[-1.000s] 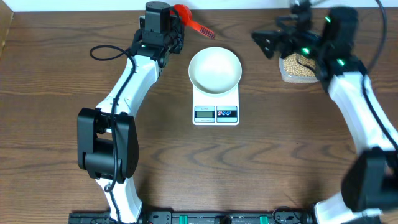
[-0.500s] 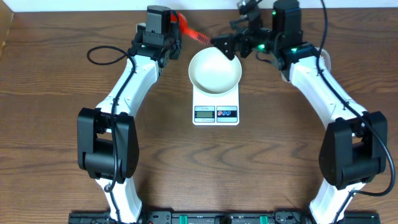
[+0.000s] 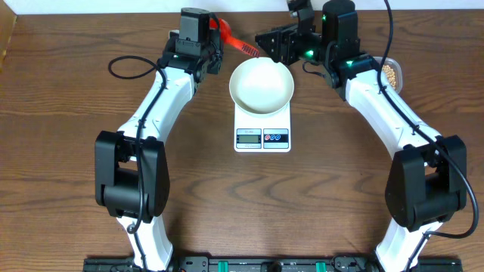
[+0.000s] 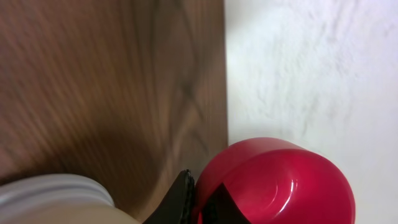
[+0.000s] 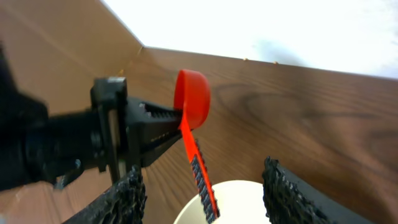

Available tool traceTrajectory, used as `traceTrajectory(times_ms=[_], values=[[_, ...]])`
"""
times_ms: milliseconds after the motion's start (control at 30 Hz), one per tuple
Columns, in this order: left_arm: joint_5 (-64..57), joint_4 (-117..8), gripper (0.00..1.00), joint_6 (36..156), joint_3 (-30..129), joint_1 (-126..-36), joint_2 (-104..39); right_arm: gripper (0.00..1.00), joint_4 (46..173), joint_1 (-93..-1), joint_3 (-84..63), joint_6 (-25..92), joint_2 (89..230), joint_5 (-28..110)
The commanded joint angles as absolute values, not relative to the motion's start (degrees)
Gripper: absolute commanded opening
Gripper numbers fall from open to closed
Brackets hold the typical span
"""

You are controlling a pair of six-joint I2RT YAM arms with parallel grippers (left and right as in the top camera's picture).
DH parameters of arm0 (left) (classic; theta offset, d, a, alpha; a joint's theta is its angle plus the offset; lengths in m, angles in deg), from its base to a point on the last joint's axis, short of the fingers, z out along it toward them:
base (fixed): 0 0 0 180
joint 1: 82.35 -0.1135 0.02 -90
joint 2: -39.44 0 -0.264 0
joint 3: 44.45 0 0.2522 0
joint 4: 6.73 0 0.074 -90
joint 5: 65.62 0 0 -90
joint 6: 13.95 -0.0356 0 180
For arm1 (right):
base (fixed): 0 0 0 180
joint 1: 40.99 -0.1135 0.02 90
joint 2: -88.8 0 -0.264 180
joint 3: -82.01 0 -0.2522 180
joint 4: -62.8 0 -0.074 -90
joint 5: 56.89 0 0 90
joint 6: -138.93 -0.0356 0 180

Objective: Scoop item into bowl and weigh 50g on scale
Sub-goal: 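Close the right gripper on the red scoop's handle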

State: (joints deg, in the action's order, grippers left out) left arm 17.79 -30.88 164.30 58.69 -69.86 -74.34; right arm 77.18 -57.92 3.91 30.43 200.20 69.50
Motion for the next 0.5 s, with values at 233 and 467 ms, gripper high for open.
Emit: traceTrajectory(times_ms=[233,467], values=[[8.5,-30.7,0.07,168.6,58.7,-69.7,-72.6,0.56,77.6,-59.4,5.1,23.1,202.2,67.5],[6.8,-30.9,0.07,171.2,58.7,-69.7,-72.7,0.54,77.5,-59.8,5.1,22.8,202.6,67.5]])
